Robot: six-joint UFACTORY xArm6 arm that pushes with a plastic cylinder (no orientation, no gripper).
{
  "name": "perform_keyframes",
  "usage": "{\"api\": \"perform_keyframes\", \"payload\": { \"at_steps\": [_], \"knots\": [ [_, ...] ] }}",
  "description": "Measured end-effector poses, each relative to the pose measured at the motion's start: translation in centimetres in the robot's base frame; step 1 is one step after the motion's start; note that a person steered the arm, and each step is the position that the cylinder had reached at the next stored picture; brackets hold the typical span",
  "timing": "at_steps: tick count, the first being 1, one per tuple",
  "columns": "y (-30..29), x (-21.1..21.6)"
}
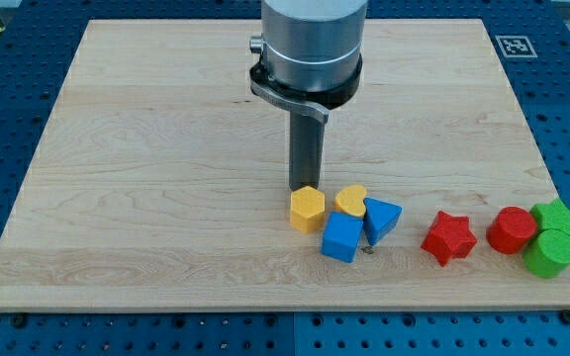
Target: Point at the red star
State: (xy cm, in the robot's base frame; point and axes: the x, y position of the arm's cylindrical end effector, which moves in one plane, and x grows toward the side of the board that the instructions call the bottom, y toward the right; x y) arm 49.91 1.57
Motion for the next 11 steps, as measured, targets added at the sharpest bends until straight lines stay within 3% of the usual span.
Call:
{"api": "perform_keyframes", "payload": {
  "at_steps": [1,3,5,7,8,11],
  "knots": [
    [0.0,1.0],
    [-0.4,-2.8],
    [0.0,-3.9],
    [-6.1,9.6],
    [-6.1,11.9],
    [9.2,11.9]
  ]
}}
